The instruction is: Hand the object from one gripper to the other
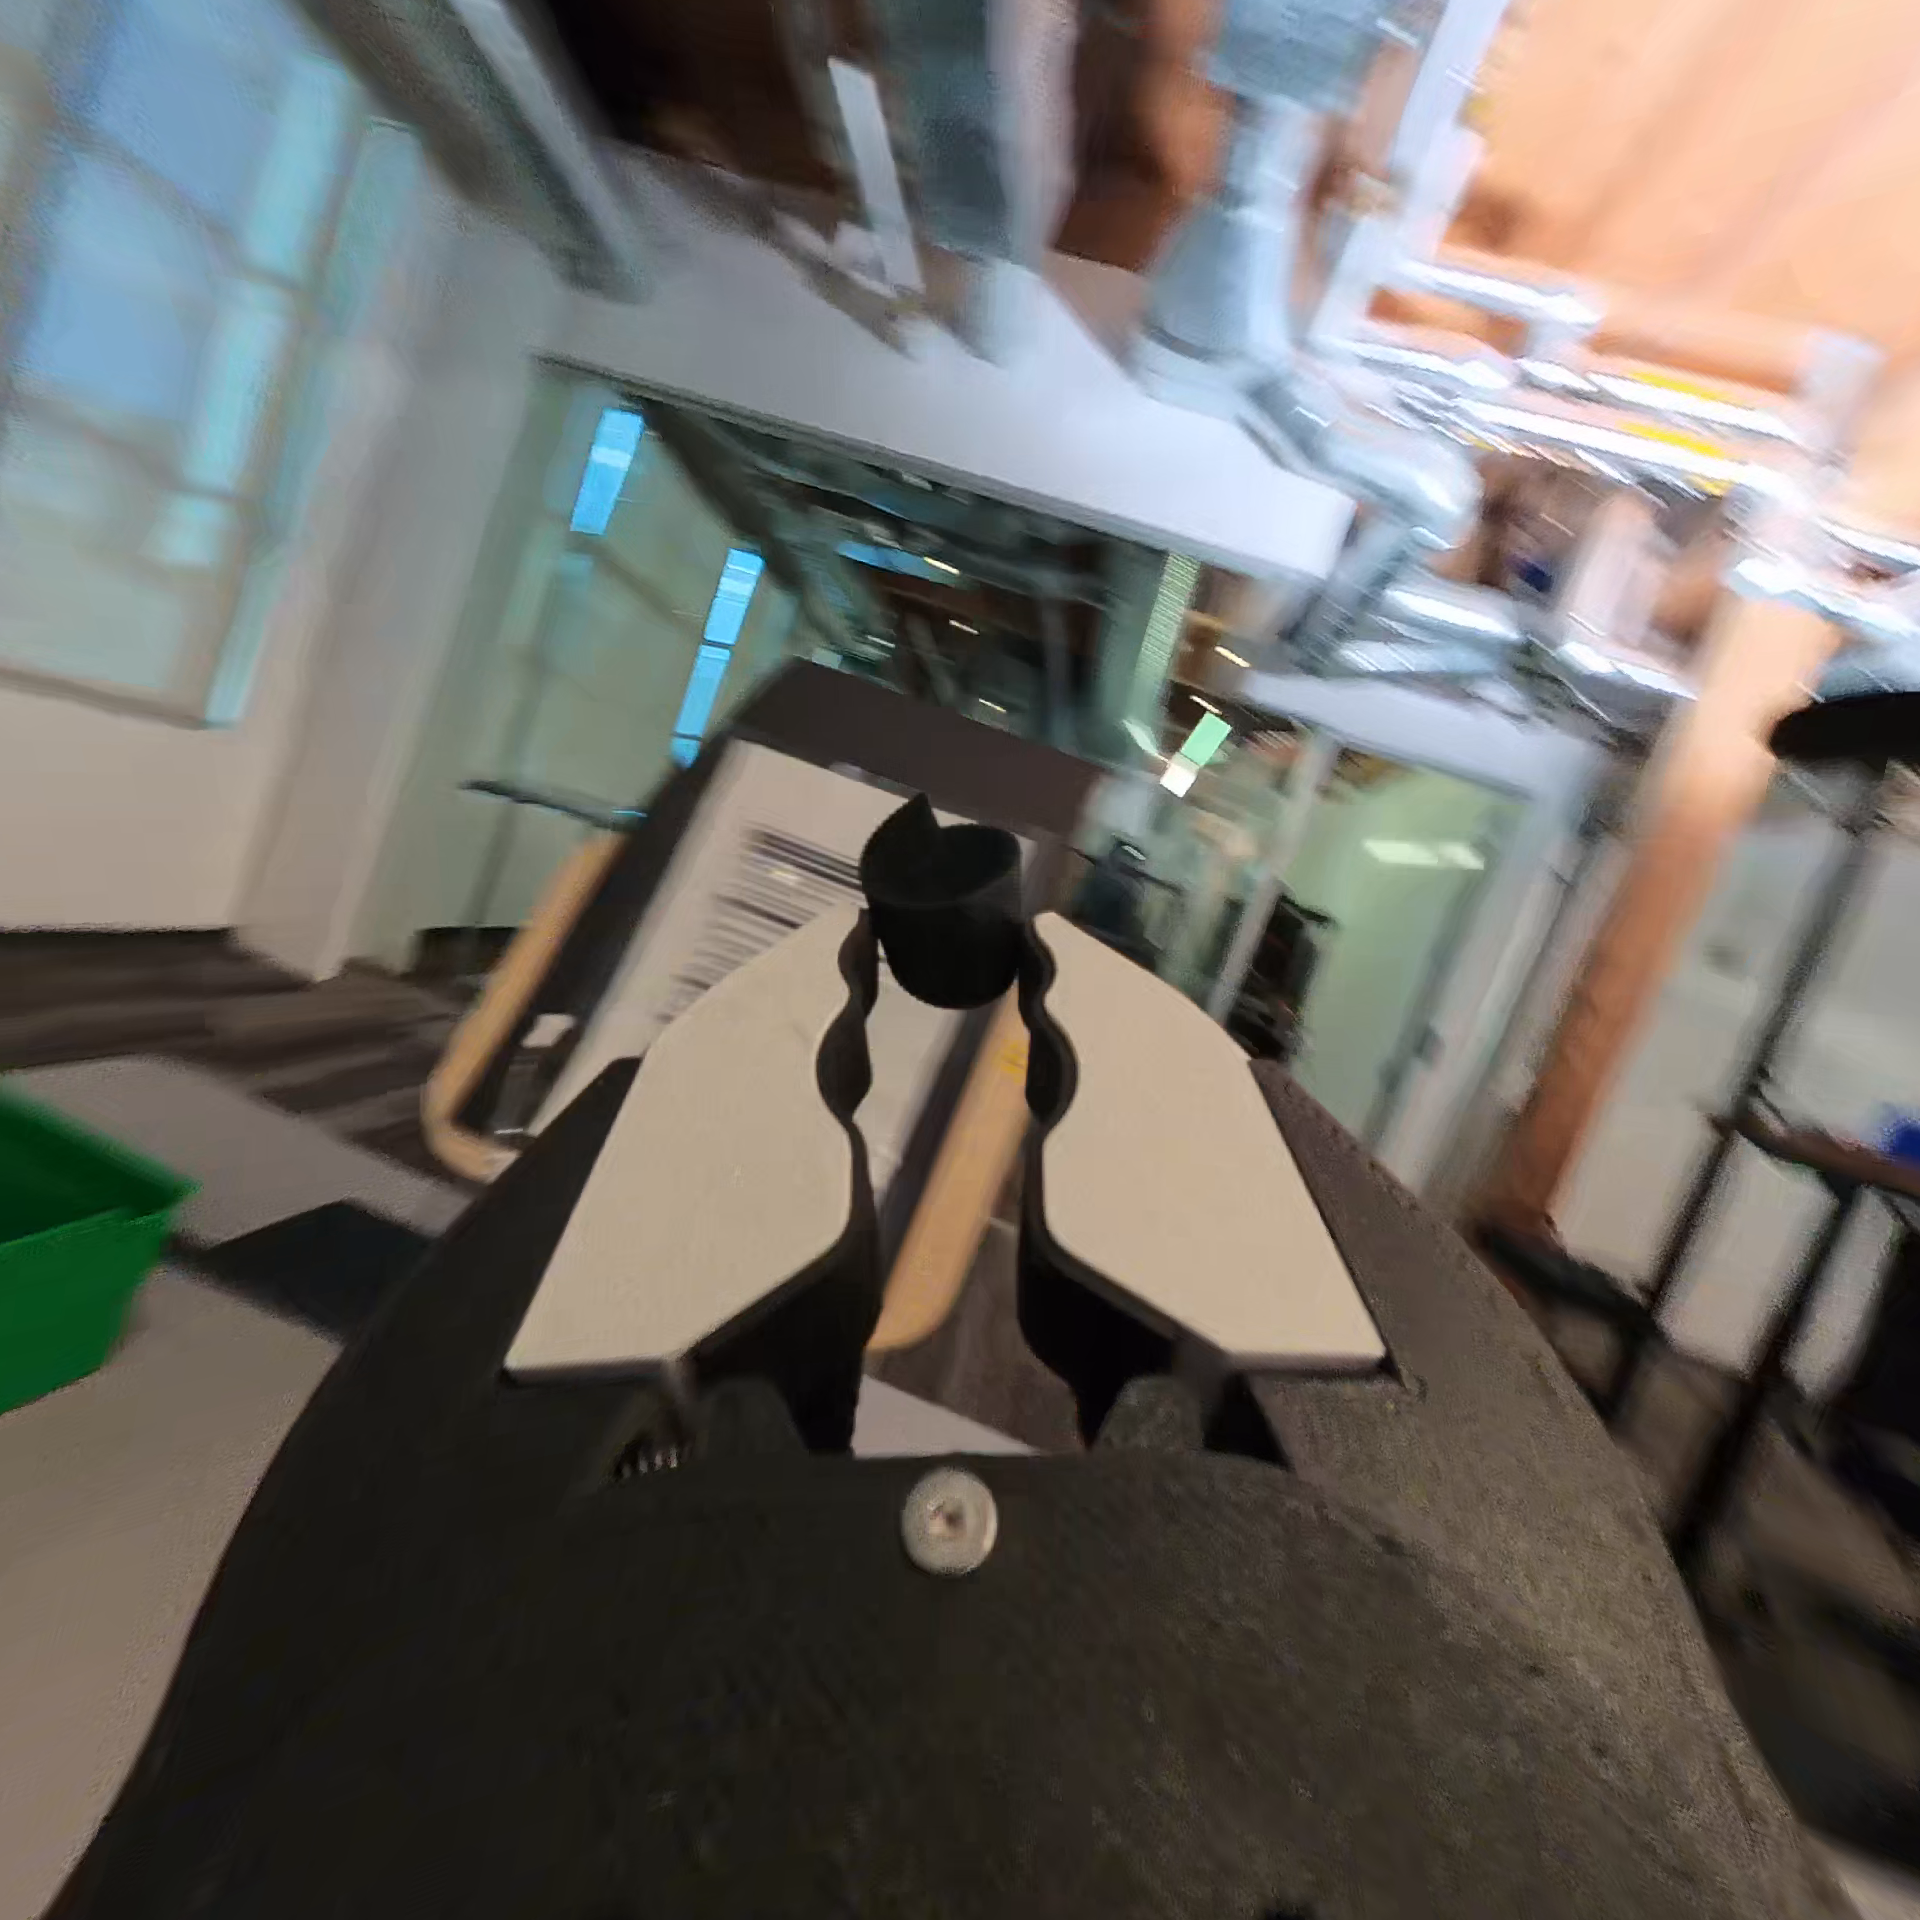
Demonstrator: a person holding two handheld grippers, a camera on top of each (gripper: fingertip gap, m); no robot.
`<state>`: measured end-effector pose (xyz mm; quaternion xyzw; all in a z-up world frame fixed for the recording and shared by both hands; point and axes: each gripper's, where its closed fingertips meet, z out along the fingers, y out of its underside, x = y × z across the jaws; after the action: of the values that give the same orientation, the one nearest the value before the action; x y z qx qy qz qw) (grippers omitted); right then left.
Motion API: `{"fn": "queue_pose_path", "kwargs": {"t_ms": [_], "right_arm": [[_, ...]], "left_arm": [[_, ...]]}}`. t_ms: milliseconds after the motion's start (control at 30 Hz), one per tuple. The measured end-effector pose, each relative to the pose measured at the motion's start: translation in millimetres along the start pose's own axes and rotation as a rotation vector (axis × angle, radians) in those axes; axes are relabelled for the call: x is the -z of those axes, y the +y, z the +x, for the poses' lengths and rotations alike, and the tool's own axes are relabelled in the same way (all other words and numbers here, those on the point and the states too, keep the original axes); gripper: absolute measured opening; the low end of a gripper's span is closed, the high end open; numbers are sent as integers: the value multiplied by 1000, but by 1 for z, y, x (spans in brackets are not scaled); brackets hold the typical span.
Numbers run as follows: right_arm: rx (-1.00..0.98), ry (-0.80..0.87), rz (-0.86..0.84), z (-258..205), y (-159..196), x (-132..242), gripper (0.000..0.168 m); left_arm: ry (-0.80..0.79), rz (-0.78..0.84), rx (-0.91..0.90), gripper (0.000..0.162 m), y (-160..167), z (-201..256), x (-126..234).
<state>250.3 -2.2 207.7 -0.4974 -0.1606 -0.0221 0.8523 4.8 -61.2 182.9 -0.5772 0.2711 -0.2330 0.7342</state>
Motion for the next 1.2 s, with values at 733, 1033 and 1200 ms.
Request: {"fn": "queue_pose_path", "kwargs": {"t_ms": [733, 1033, 1200], "right_arm": [[-715, 695, -1023, 204, 300, 209, 31], [-809, 698, -518, 237, 191, 198, 74], [-809, 661, -100, 245, 93, 211, 56]], "left_arm": [[73, -226, -195, 34, 46, 48, -21], [-4, -209, -263, 34, 32, 42, -6], [-61, -144, -232, 32, 12, 25, 13]]}}
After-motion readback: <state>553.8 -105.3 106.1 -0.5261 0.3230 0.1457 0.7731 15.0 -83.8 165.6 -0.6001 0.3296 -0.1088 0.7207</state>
